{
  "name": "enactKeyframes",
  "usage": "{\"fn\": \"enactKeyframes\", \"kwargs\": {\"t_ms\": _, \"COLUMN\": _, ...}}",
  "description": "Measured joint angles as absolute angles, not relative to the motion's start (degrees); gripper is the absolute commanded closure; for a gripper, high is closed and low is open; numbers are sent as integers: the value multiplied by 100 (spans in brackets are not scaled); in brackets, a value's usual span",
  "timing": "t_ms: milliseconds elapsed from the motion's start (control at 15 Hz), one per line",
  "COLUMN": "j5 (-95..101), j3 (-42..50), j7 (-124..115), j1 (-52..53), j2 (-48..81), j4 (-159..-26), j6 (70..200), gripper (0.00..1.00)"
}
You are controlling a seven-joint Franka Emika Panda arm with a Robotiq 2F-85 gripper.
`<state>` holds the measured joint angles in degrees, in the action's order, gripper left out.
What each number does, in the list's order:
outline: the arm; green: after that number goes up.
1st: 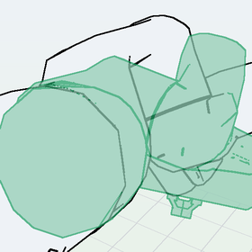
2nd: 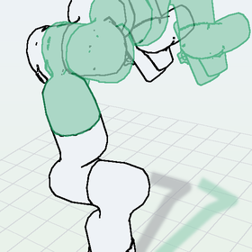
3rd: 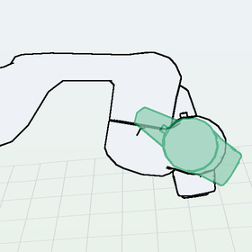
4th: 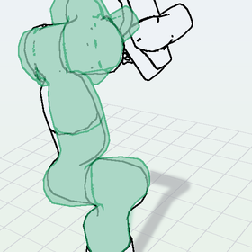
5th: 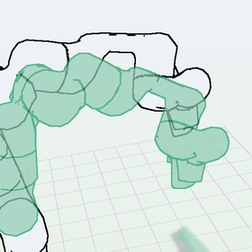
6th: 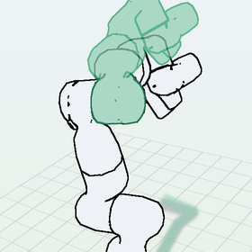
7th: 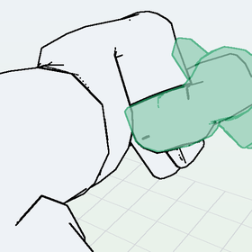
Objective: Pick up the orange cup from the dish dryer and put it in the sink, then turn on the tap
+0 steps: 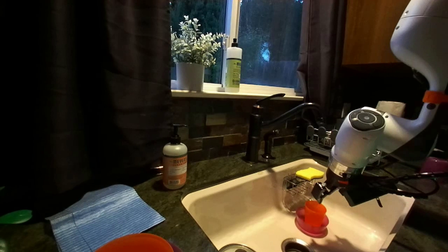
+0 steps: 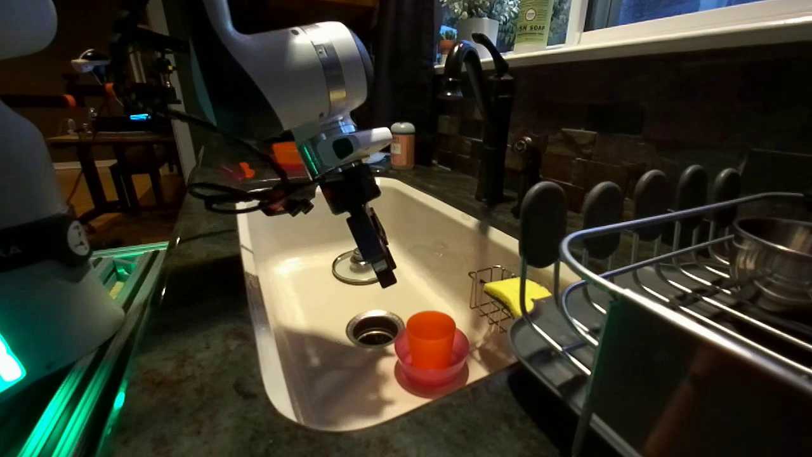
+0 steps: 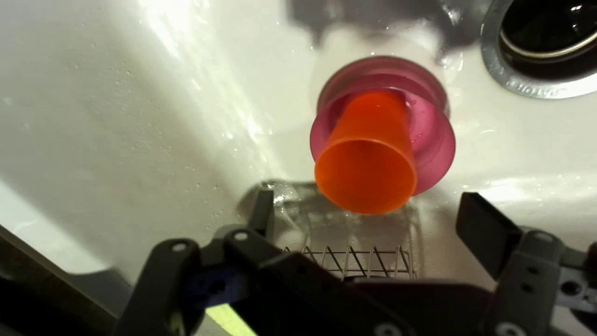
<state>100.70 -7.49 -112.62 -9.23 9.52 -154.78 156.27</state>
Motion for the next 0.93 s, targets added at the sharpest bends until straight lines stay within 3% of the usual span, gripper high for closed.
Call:
{"fn": "enactKeyframes", "kwargs": {"t_ms": 467, "j5": 6986, "j3": -637, "j7": -8857, "j1": -410, "j2": 315, "j4": -15668, "j6": 15426, "gripper": 0}}
{"fn": "enactKeyframes", "kwargs": {"t_ms": 933, "j5": 7052, "j3": -688, "j7": -8734, "j1": -334, "j2": 204, "j4": -15593, "j6": 15377, "gripper": 0}}
